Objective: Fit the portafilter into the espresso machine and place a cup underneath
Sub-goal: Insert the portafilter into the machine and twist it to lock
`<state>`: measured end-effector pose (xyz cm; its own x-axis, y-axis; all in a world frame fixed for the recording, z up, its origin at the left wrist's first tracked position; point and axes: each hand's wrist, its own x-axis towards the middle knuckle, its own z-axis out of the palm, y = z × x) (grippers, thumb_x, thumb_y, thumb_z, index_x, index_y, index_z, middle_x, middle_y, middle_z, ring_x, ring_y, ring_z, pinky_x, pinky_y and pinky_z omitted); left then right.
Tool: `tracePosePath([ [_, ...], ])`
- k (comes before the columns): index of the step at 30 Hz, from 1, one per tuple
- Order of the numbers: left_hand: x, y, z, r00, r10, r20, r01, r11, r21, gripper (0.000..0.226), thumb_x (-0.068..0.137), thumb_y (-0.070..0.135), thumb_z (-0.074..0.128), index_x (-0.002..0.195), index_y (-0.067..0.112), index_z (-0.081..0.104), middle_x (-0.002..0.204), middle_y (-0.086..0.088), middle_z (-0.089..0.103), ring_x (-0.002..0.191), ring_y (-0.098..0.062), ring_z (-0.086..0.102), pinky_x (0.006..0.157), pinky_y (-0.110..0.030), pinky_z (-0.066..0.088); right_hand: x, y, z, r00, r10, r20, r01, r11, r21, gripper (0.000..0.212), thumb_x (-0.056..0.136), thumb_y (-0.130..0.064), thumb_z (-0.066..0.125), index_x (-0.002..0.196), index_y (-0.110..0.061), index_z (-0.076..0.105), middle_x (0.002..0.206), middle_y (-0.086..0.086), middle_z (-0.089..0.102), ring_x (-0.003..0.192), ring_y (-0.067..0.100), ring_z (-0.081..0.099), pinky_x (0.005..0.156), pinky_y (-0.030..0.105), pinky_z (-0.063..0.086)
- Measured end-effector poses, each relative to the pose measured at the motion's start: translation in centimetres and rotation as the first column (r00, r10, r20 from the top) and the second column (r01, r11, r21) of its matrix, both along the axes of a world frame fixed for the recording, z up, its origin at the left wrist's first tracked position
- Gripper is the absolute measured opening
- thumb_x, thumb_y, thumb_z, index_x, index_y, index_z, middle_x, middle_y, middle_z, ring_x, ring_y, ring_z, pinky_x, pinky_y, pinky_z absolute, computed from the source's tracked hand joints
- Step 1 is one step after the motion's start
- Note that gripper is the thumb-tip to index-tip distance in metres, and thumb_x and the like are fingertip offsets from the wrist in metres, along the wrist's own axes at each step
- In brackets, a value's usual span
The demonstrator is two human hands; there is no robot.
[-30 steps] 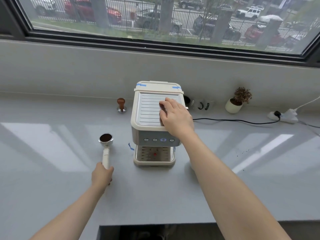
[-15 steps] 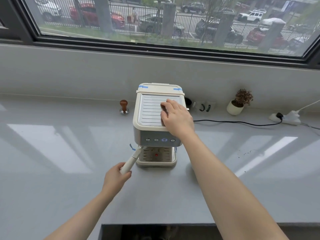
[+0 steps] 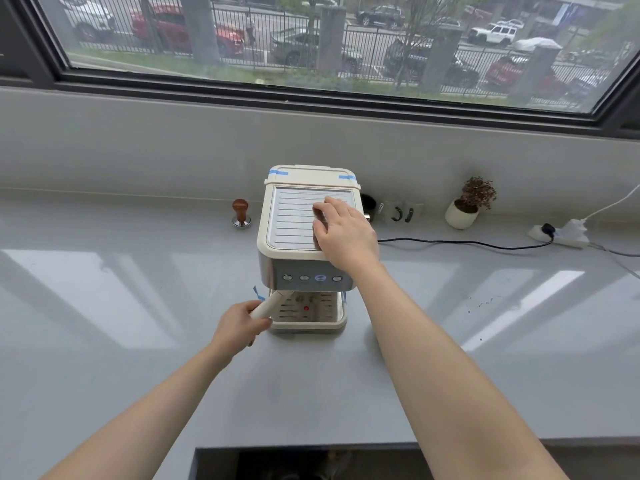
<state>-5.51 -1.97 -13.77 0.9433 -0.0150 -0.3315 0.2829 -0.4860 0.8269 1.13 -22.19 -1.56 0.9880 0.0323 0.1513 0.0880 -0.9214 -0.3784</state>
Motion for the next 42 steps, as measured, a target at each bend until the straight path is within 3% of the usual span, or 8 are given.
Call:
tracePosePath([
  [7, 0.8, 1.5, 0.3, 0.998, -0.064, 0.012, 0.064, 0.998, -0.004, 0.026, 0.077, 0.011, 0.064, 0.096, 0.027, 0.070, 0.059, 0.000, 0.051, 0.045, -0.016, 0.039, 0.044, -0.024, 0.033, 0.2, 0.0, -0.1, 1.000, 0.001, 0.007, -0.001, 1.000, 0.000, 0.041, 0.099, -0.036, 0.032, 0.139, -0.032, 0.041, 0.155, -0.010, 0.031, 0.144, 0.011, 0.022, 0.118, 0.030, 0.013],
  [14, 2.7, 3.0, 1.1, 0.993, -0.114, -0.019, 0.113, 0.993, -0.031, 0.024, 0.077, 0.008, 0.067, 0.099, 0.017, 0.072, 0.061, -0.003, 0.049, 0.044, -0.014, 0.039, 0.042, -0.023, 0.032, 0.1, 0.0, -0.1, 1.000, 0.005, 0.021, -0.005, 1.000, -0.003, 0.039, 0.099, -0.035, 0.032, 0.137, -0.032, 0.042, 0.153, -0.011, 0.033, 0.141, 0.009, 0.025, 0.116, 0.028, 0.015],
  [23, 4.6, 4.1, 2.1, 0.976, -0.210, -0.050, 0.210, 0.978, -0.015, 0.024, 0.078, 0.008, 0.067, 0.092, 0.027, 0.072, 0.066, -0.006, 0.052, 0.044, -0.013, 0.040, 0.045, -0.022, 0.033, 0.0, 0.1, -0.1, 1.000, 0.008, 0.028, -0.008, 1.000, 0.003, 0.039, 0.099, -0.035, 0.033, 0.136, -0.031, 0.044, 0.153, -0.010, 0.034, 0.141, 0.011, 0.026, 0.116, 0.030, 0.016],
  [26, 5.9, 4.6, 2.5, 0.963, -0.257, -0.086, 0.258, 0.966, 0.004, 0.026, 0.078, 0.009, 0.068, 0.100, 0.021, 0.071, 0.069, -0.008, 0.054, 0.047, -0.014, 0.043, 0.046, -0.021, 0.036, -0.1, -0.1, -0.1, 1.000, 0.006, 0.026, -0.006, 1.000, 0.003, 0.039, 0.099, -0.034, 0.033, 0.136, -0.031, 0.043, 0.153, -0.010, 0.034, 0.141, 0.010, 0.025, 0.116, 0.029, 0.016],
  [35, 3.3, 3.4, 0.9, 0.970, -0.217, -0.110, 0.204, 0.972, -0.117, 0.014, 0.079, 0.011, 0.067, 0.092, 0.008, 0.069, 0.058, -0.006, 0.045, 0.045, -0.014, 0.036, 0.046, -0.022, 0.029, 0.0, 0.0, 0.1, 1.000, 0.003, 0.024, -0.003, 1.000, -0.001, 0.039, 0.099, -0.035, 0.033, 0.137, -0.031, 0.043, 0.154, -0.010, 0.033, 0.142, 0.010, 0.024, 0.116, 0.030, 0.015],
  [42, 2.6, 3.3, 0.4, 0.979, -0.192, -0.069, 0.184, 0.977, -0.105, 0.018, 0.079, 0.008, 0.064, 0.095, 0.014, 0.070, 0.057, -0.003, 0.048, 0.046, -0.015, 0.041, 0.047, -0.023, 0.034, 0.0, 0.1, 0.0, 1.000, -0.001, 0.019, 0.001, 1.000, -0.001, 0.039, 0.099, -0.035, 0.033, 0.136, -0.032, 0.043, 0.153, -0.011, 0.033, 0.141, 0.009, 0.025, 0.116, 0.029, 0.016],
])
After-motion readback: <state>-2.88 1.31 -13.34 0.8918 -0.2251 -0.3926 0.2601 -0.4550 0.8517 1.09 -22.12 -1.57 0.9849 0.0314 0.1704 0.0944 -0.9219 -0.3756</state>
